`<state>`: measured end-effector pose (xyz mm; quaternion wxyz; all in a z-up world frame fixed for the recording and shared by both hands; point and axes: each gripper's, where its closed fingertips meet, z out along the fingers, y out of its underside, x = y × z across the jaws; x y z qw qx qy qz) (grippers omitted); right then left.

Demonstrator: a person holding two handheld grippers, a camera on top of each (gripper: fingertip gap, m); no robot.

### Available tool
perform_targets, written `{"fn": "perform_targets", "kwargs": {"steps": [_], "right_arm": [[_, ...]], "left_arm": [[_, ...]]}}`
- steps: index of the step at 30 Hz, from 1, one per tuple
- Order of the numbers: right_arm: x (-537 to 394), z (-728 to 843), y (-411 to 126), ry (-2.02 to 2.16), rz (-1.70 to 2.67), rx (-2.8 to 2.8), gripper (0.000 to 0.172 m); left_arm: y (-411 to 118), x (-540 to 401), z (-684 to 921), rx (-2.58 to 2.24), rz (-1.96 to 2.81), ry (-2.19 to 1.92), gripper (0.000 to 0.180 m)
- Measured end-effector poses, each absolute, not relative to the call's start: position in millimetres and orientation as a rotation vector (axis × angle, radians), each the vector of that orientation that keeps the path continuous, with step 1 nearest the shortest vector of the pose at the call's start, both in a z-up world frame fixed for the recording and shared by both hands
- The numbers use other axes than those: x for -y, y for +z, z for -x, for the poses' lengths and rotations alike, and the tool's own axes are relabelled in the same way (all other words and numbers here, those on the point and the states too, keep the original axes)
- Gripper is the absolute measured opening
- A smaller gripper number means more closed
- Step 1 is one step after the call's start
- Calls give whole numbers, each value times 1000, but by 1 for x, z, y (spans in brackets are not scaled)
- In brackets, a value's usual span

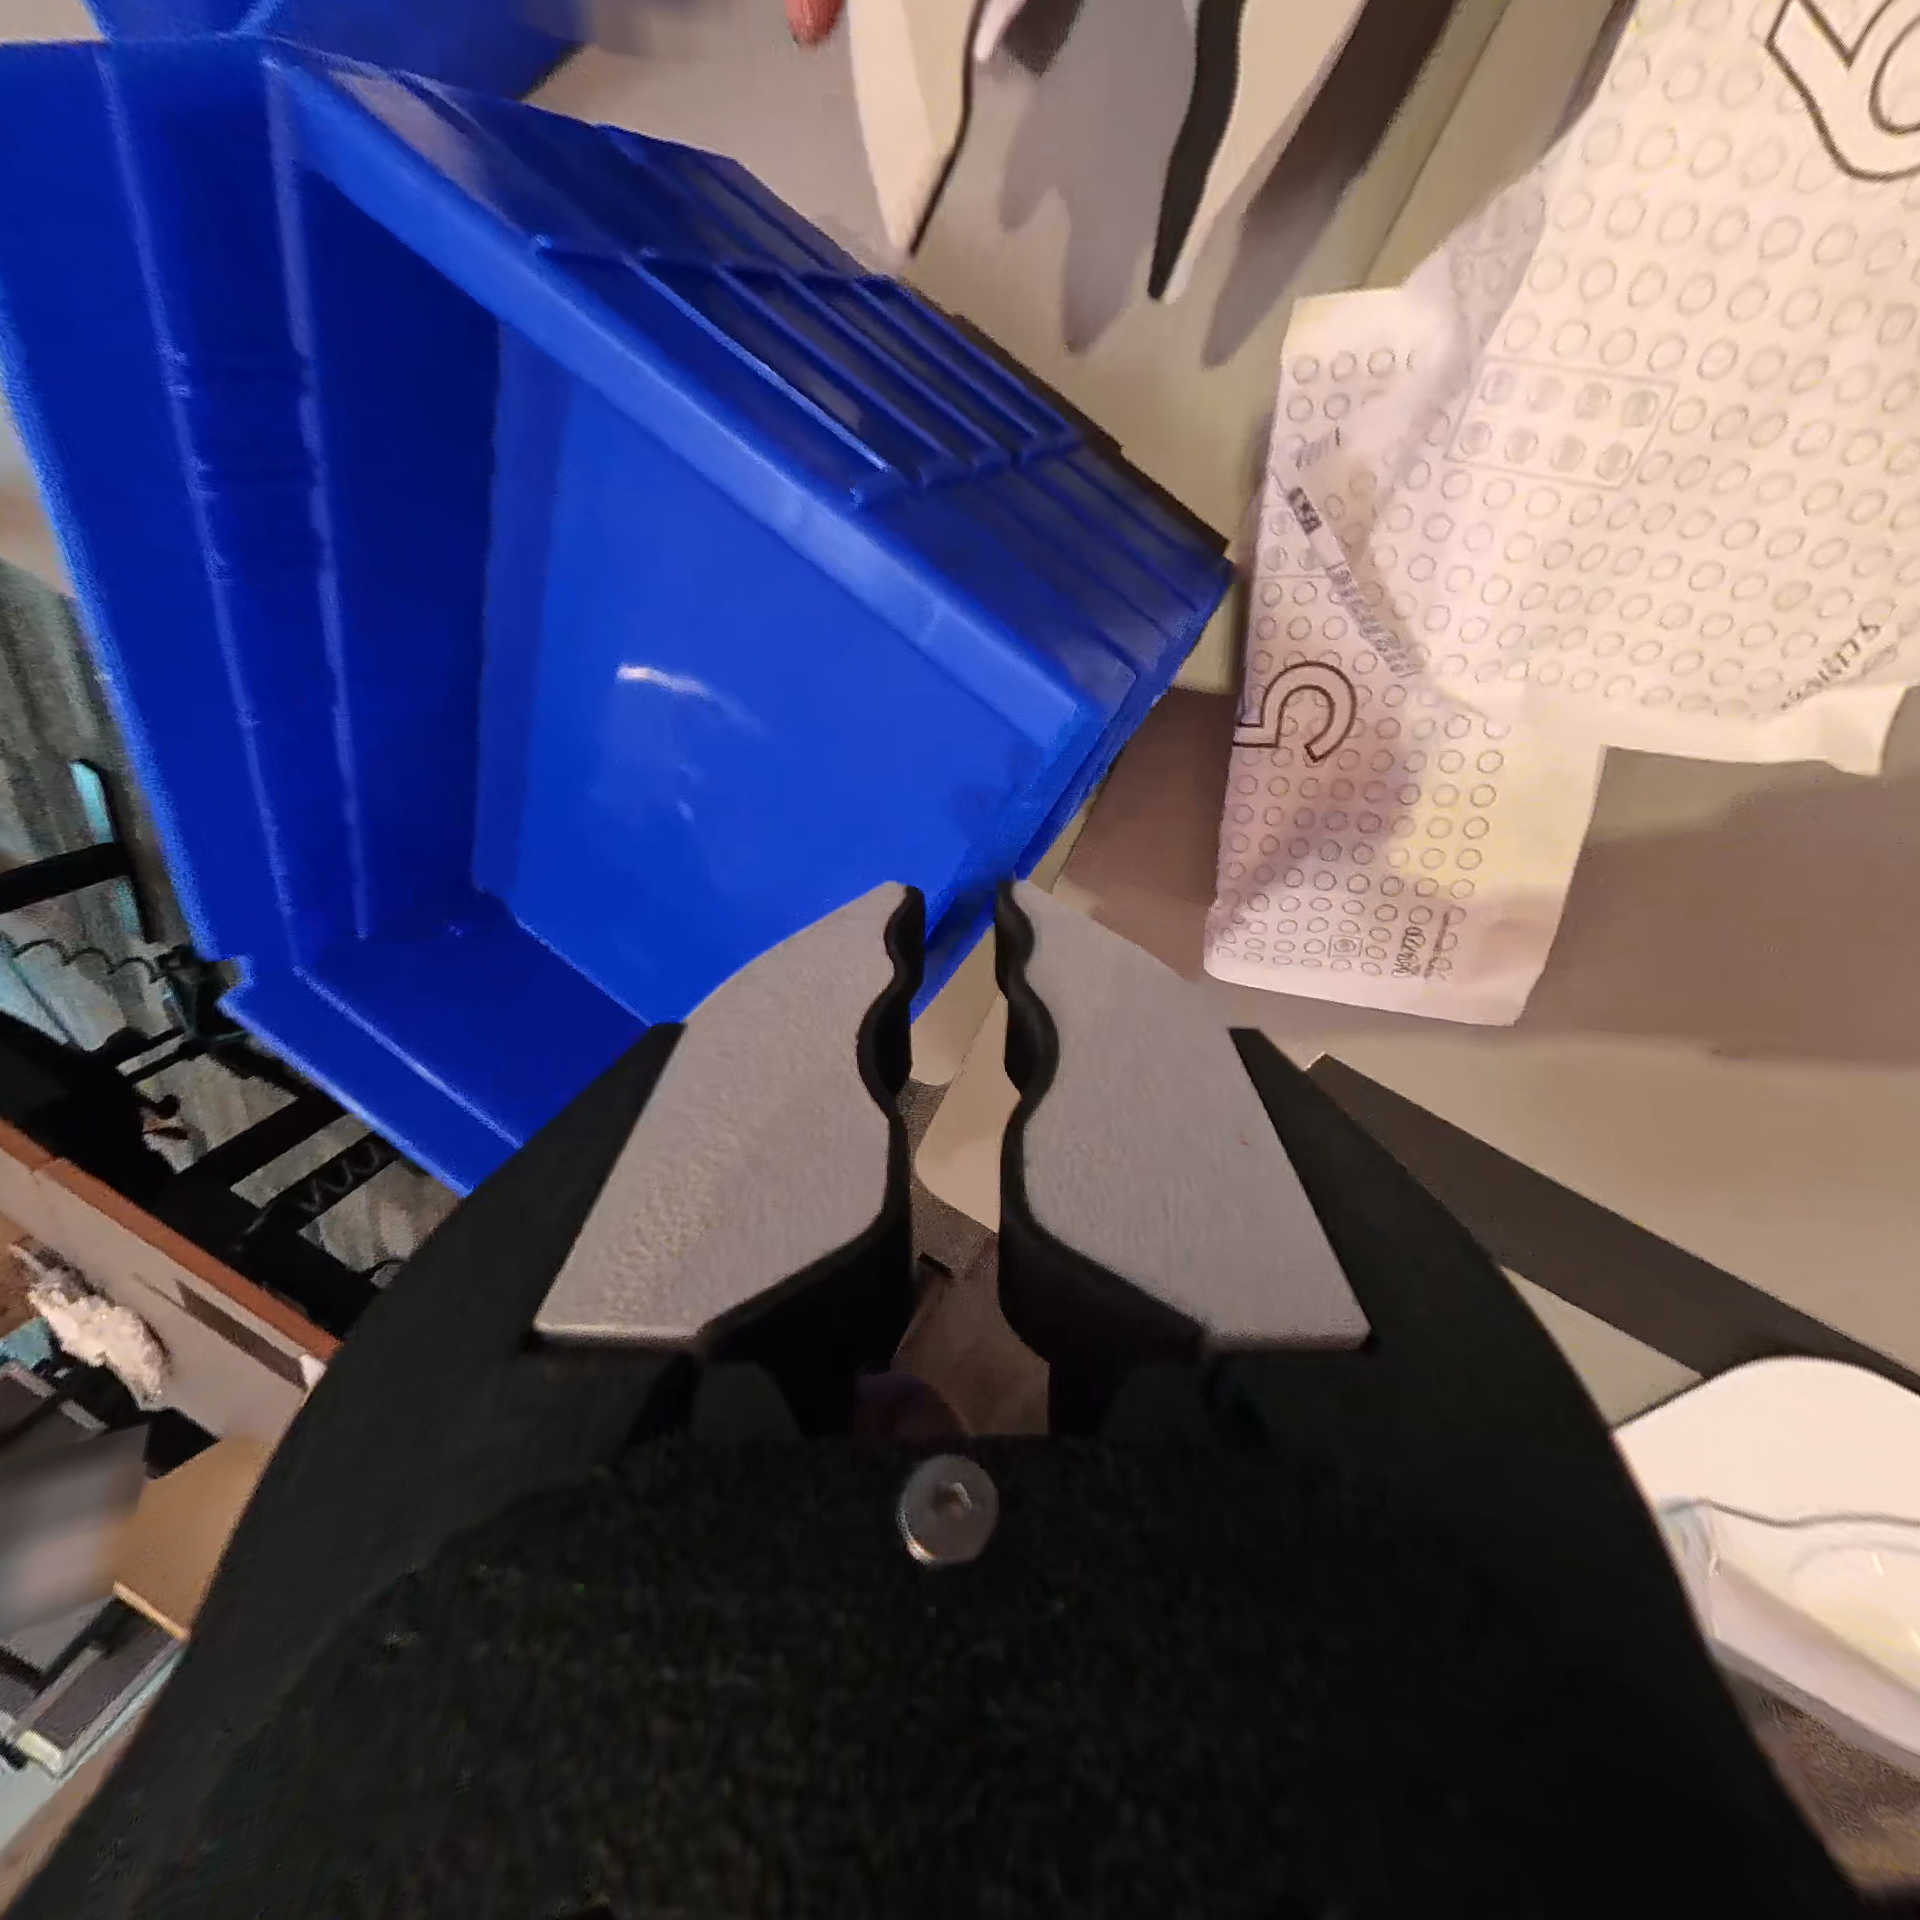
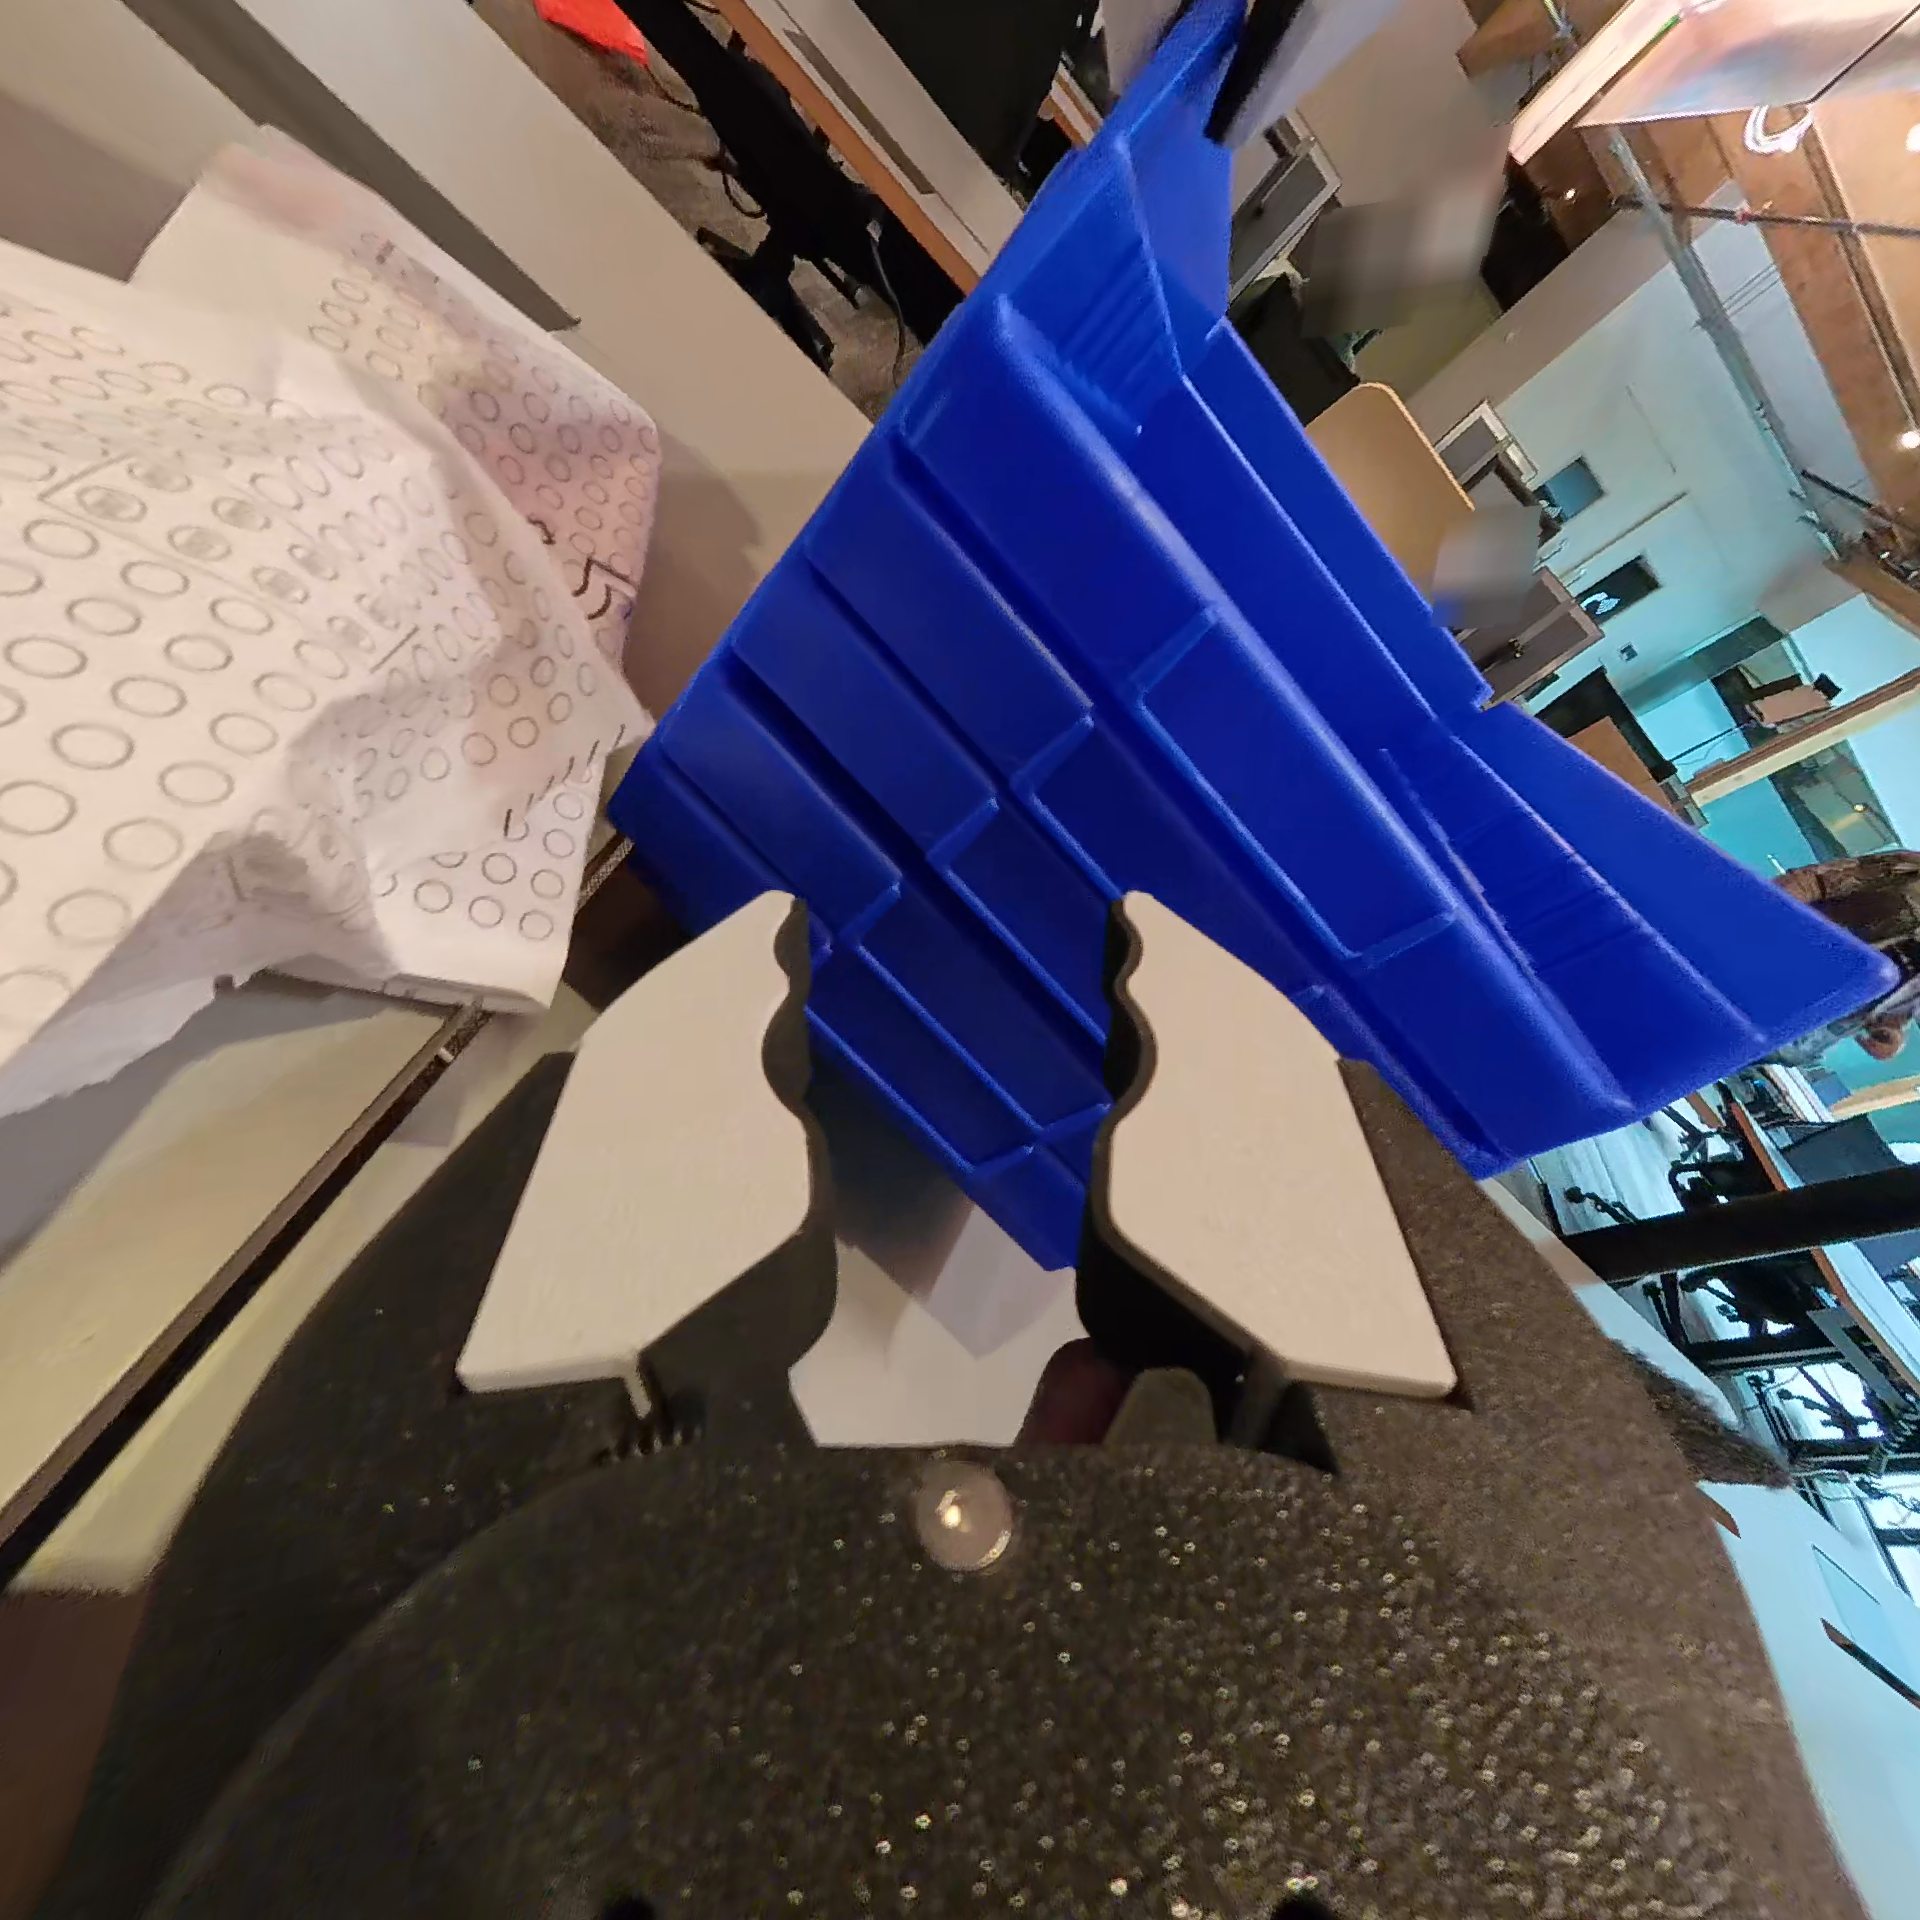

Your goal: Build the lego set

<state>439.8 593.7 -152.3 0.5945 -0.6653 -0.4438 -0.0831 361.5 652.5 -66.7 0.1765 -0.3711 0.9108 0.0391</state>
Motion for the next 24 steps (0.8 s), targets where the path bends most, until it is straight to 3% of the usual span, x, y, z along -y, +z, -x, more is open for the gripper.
{"fn": "perform_targets", "kwargs": {"steps": [1, 13, 16, 24], "right_arm": [[-592, -441, -155, -198, 1547, 1041, 55], [-581, -433, -166, -309, 1471, 1165, 54], [-575, -435, -151, -363, 1384, 1123, 45], [-559, -456, -137, -284, 1403, 1014, 49]], "left_arm": [[-70, -652, -362, -2606, 1052, 105, 14], [-72, -622, -379, -2893, 1079, 57, 7], [-70, -601, -405, -2913, 1017, 6, 4], [-71, -588, -444, -2845, 1019, -100, 3]]}}
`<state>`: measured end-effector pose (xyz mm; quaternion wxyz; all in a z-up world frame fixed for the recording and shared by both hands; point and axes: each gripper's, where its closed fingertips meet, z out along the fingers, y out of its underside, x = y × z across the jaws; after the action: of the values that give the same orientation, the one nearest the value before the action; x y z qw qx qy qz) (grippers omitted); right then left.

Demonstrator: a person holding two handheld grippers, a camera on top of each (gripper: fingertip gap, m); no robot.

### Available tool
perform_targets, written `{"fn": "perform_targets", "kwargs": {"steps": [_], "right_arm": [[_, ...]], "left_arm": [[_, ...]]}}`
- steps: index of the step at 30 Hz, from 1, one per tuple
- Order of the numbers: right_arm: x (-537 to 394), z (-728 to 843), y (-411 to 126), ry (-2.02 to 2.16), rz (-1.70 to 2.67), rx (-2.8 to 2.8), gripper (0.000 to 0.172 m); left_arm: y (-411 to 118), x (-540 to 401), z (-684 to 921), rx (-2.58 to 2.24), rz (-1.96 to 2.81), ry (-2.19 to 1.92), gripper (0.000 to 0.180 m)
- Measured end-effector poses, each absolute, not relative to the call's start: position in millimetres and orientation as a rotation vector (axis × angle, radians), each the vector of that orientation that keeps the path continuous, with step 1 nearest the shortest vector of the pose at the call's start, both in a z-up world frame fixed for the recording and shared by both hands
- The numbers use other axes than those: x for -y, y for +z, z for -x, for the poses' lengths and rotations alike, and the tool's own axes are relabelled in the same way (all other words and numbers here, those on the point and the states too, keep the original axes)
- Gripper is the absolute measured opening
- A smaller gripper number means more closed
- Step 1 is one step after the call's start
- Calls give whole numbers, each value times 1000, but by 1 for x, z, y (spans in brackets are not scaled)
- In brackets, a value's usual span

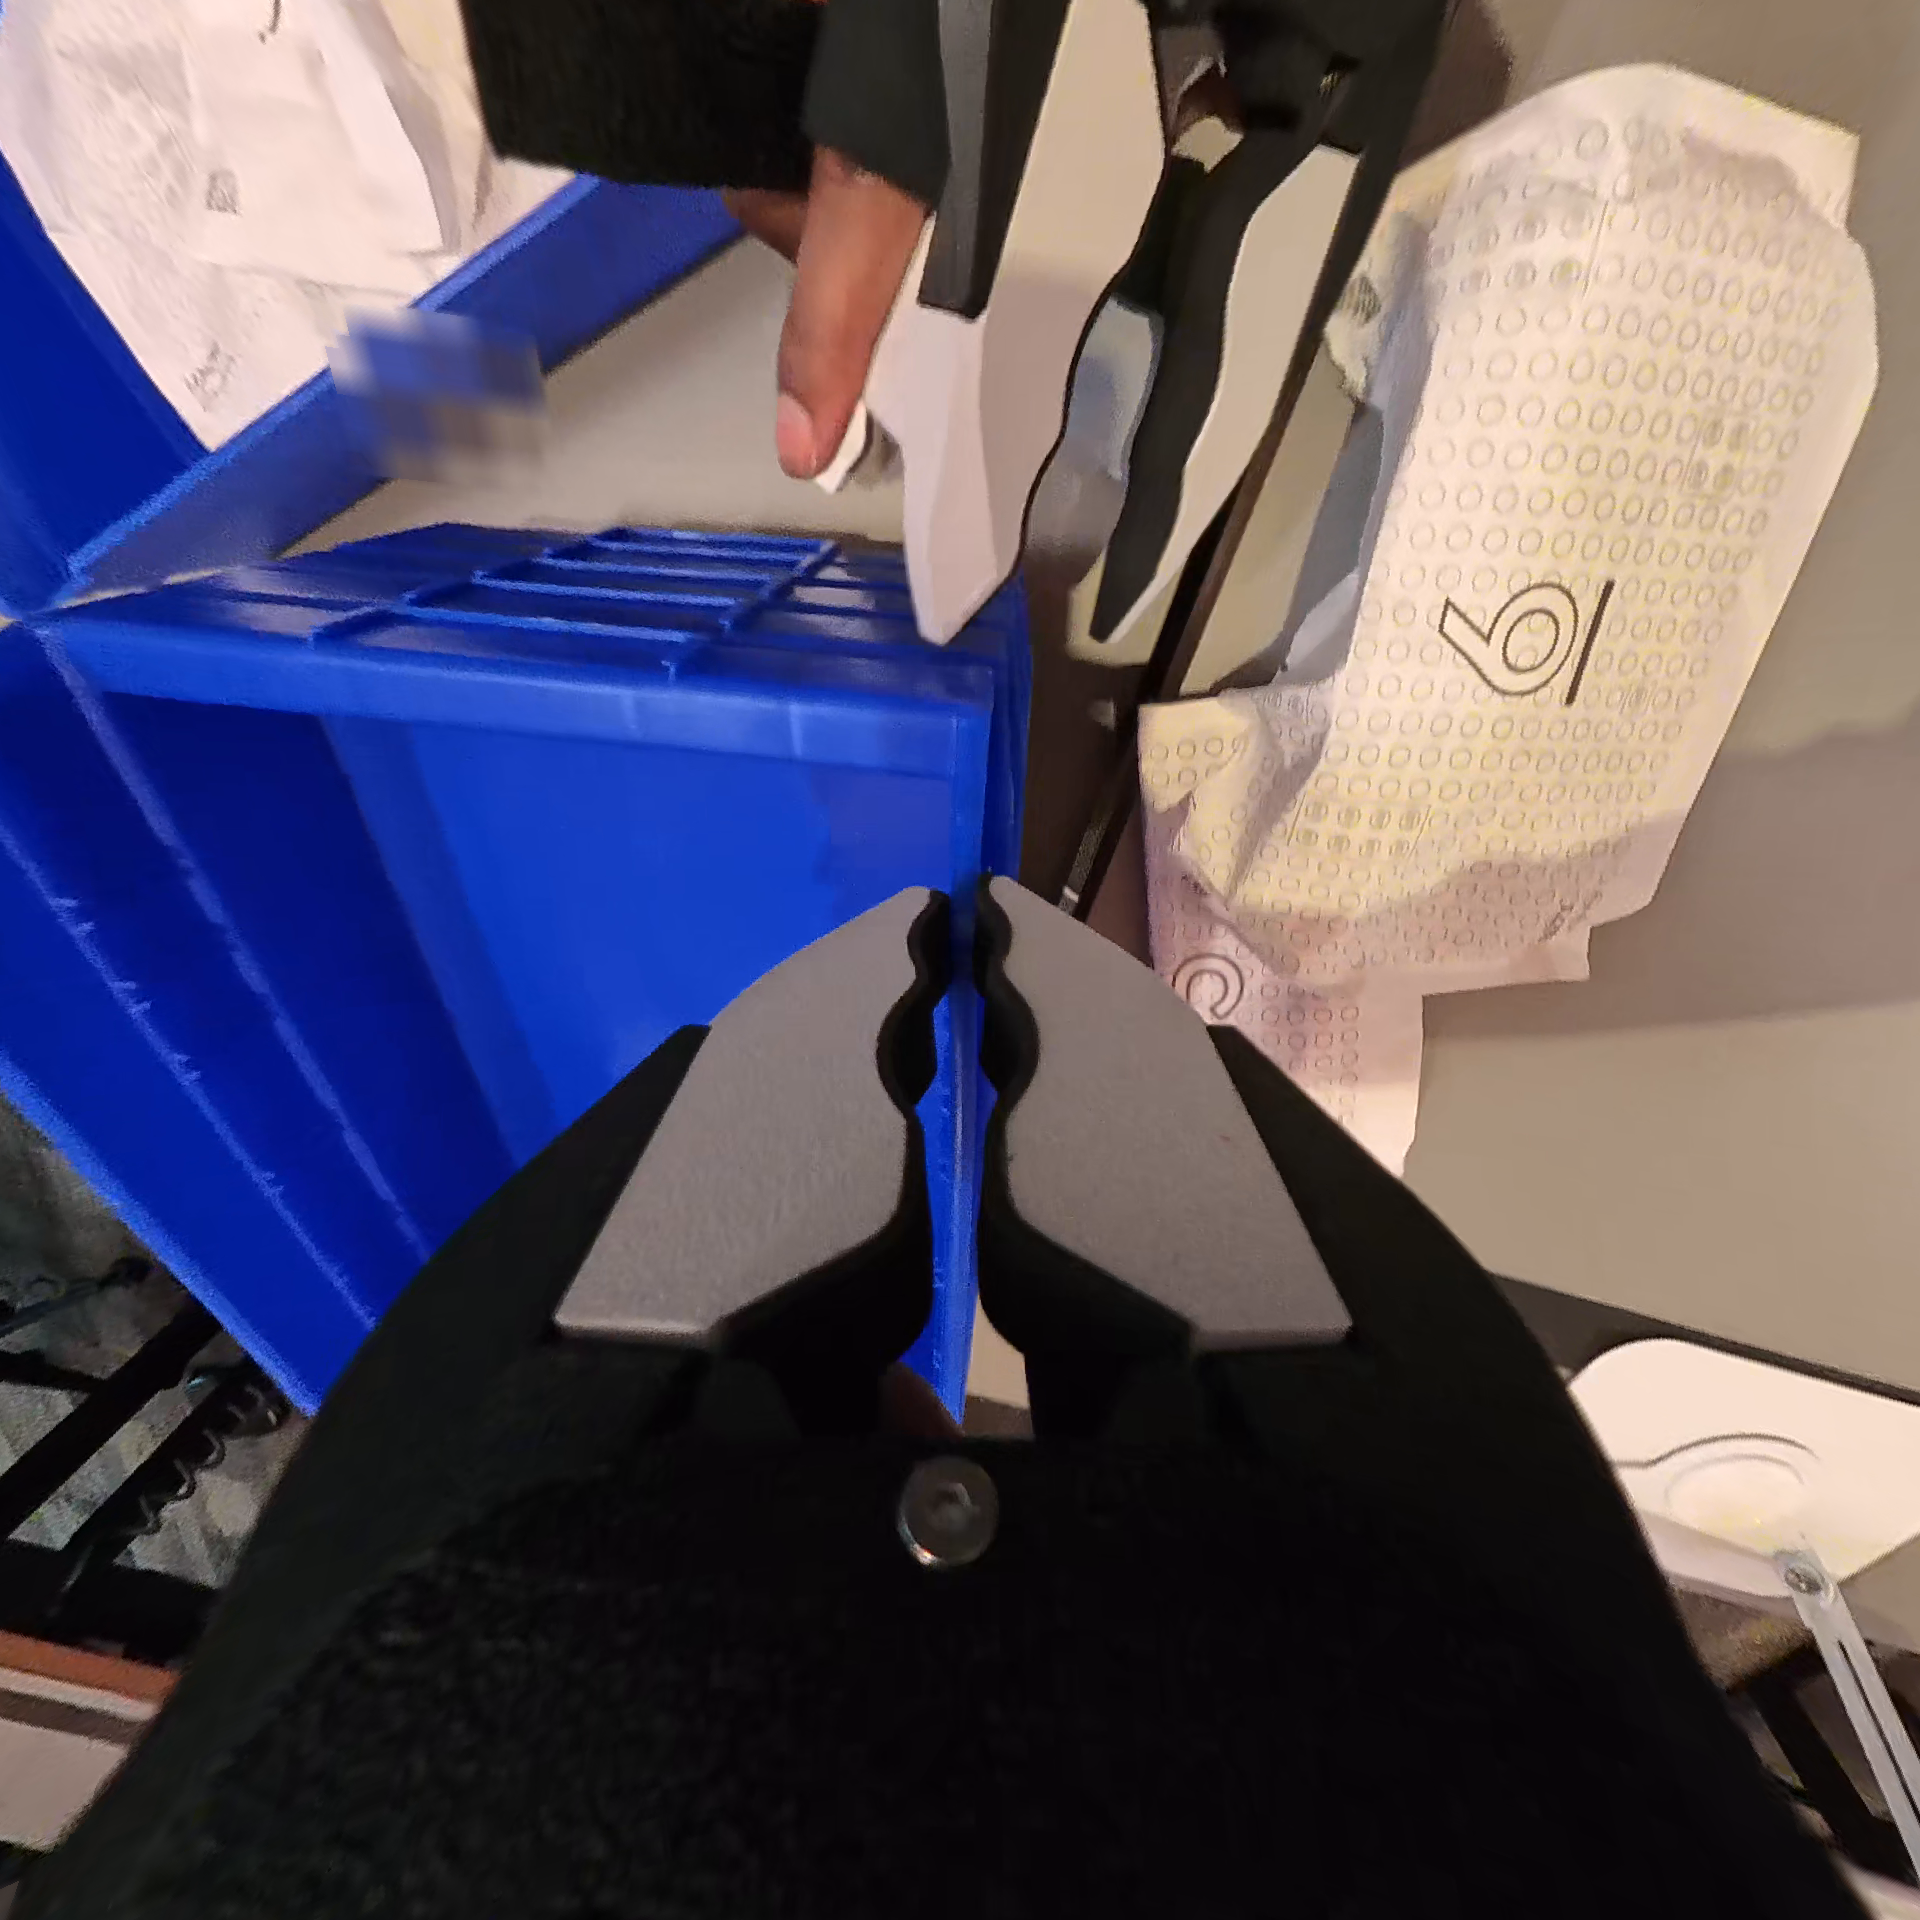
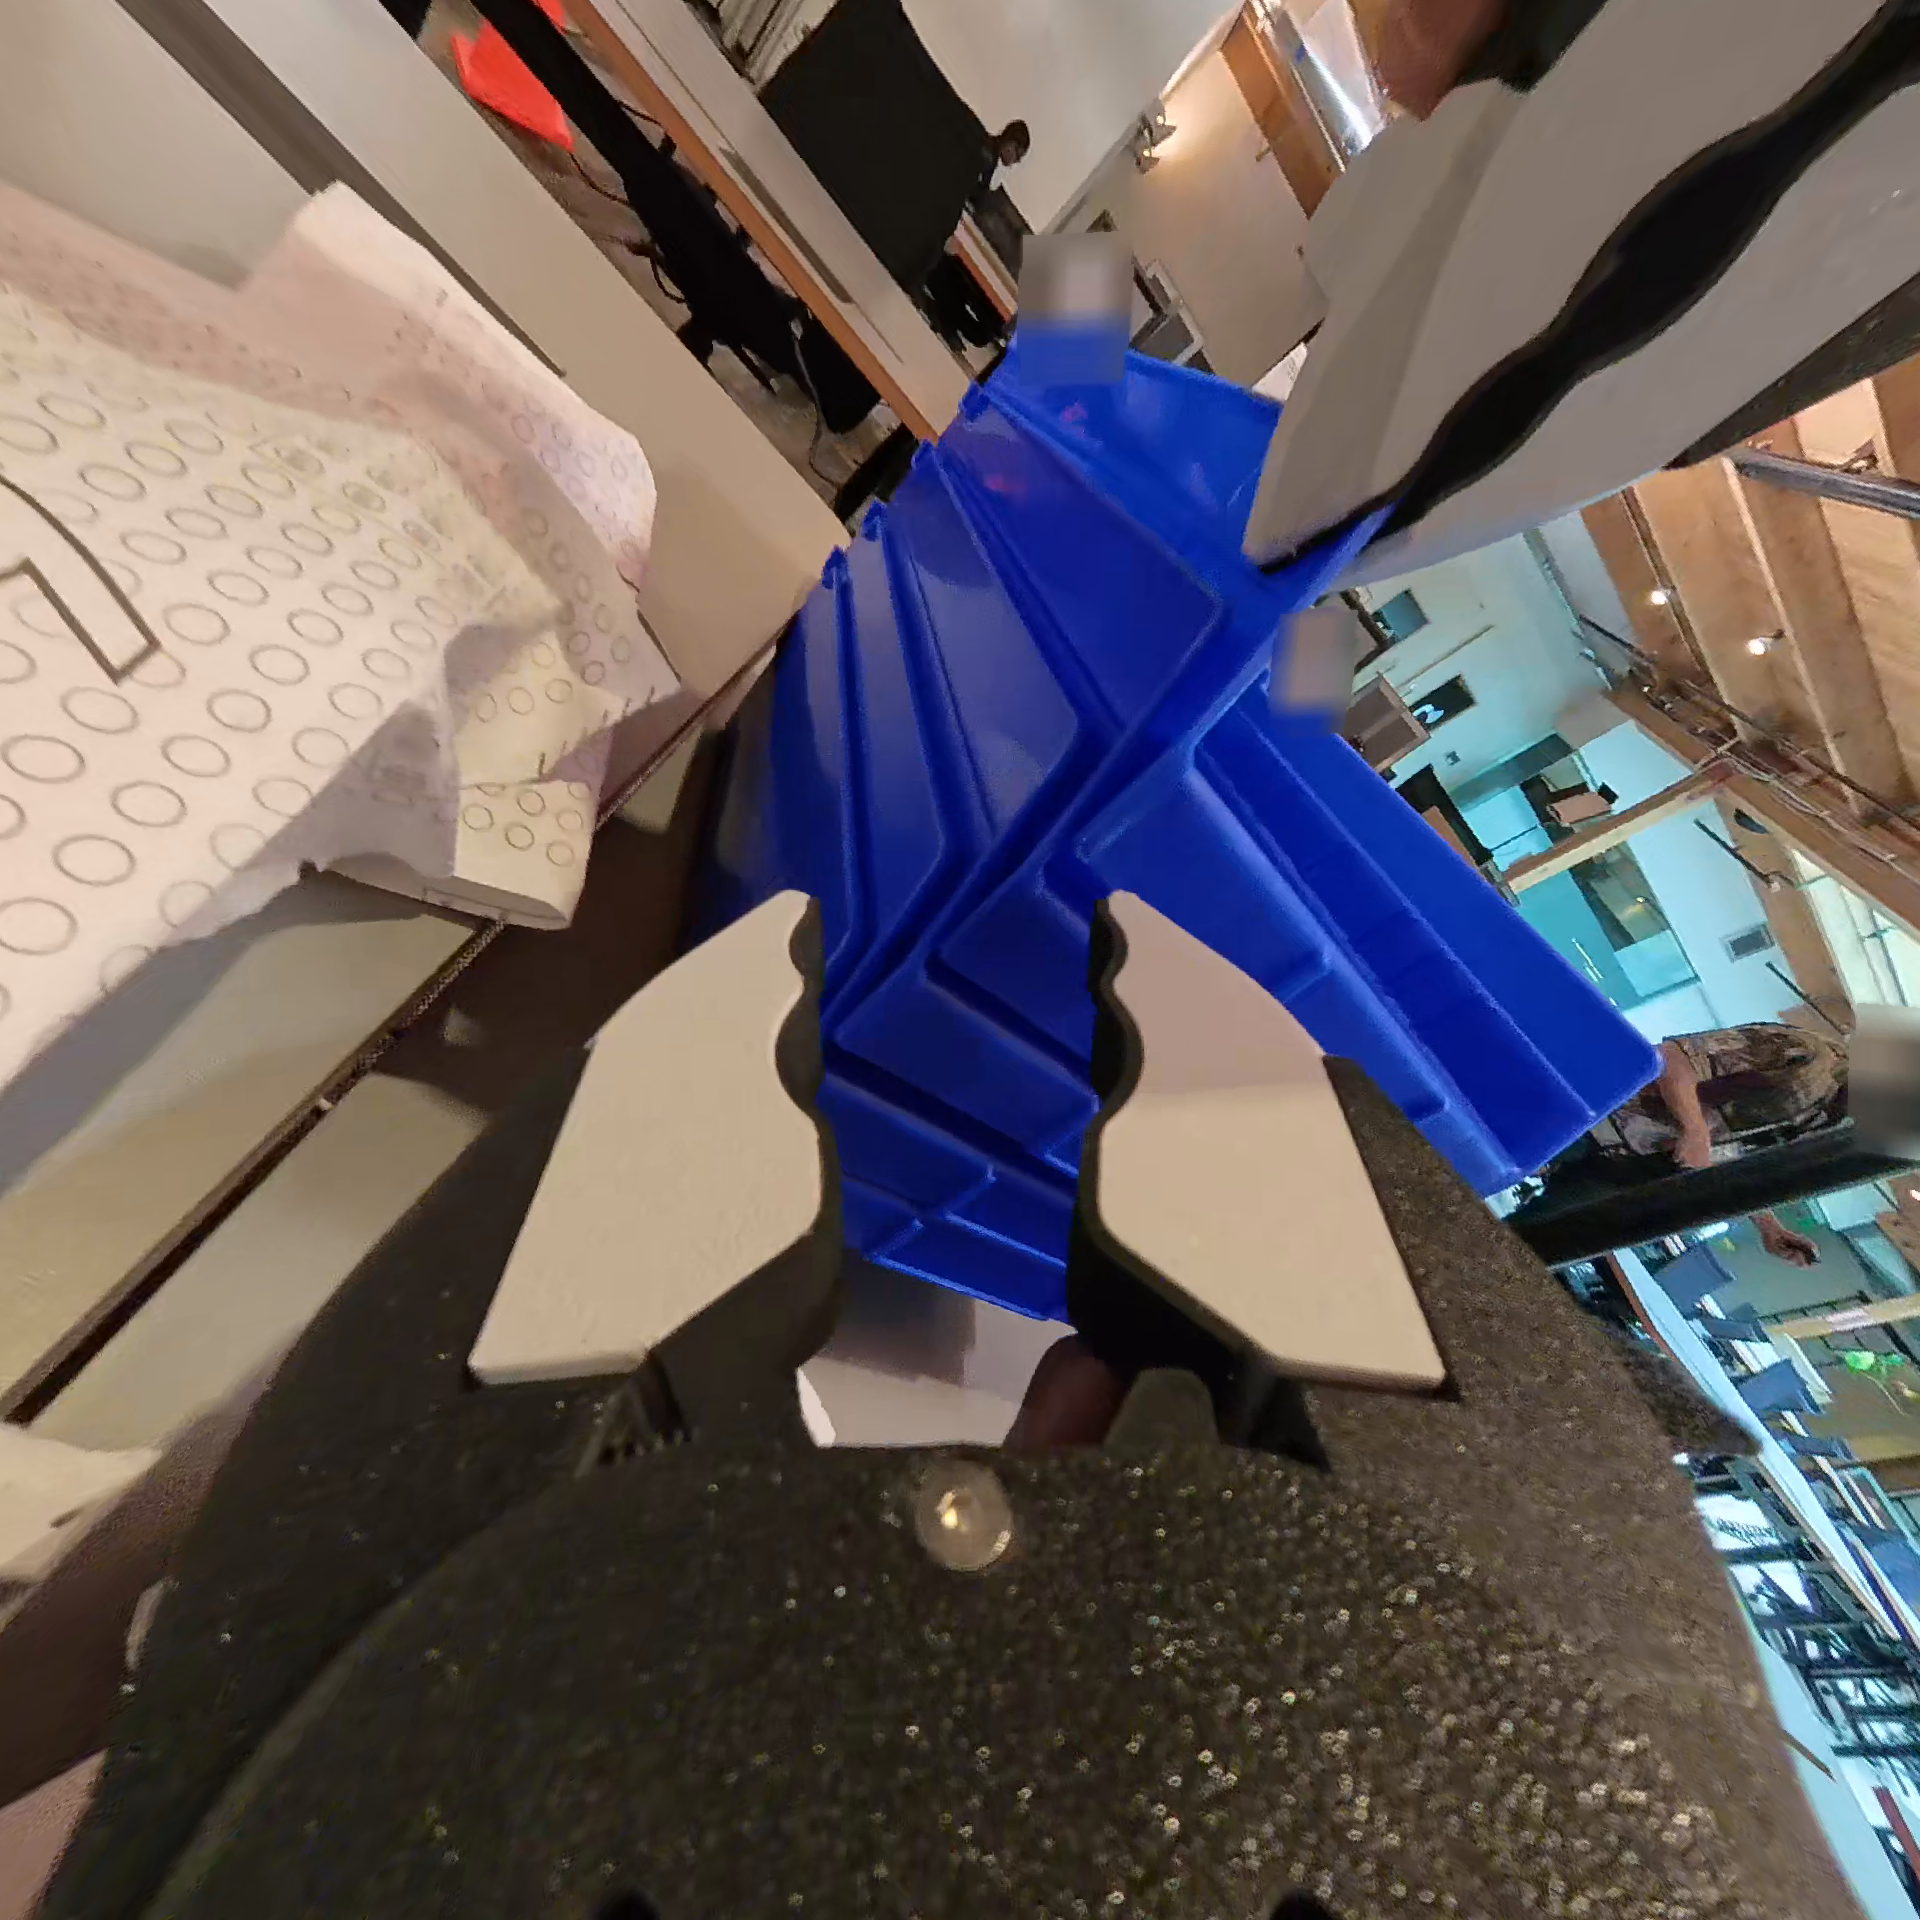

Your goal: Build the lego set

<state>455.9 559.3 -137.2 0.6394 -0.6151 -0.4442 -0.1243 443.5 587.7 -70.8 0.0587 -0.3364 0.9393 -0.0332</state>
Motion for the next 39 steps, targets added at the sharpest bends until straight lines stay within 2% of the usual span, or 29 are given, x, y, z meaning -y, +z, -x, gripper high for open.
{"fn": "perform_targets", "kwargs": {"steps": [5, 6, 10, 14, 39], "right_arm": [[-560, -465, -147, -307, 1439, 1008, 48], [-561, -466, -151, -322, 1450, 1025, 56], [-562, -470, -164, -467, 1430, 1100, 50], [-565, -467, -188, -587, 1403, 1199, 57], [-565, -457, -198, -619, 1433, 1269, 78]], "left_arm": [[-76, -580, -455, -2833, 999, -152, 2], [-76, -580, -458, -2823, 995, -159, 3], [-86, -577, -461, -2837, 985, -140, 3], [-105, -578, -456, -2870, 980, -40, 3], [-99, -583, -447, -2889, 1015, -116, 3]]}}
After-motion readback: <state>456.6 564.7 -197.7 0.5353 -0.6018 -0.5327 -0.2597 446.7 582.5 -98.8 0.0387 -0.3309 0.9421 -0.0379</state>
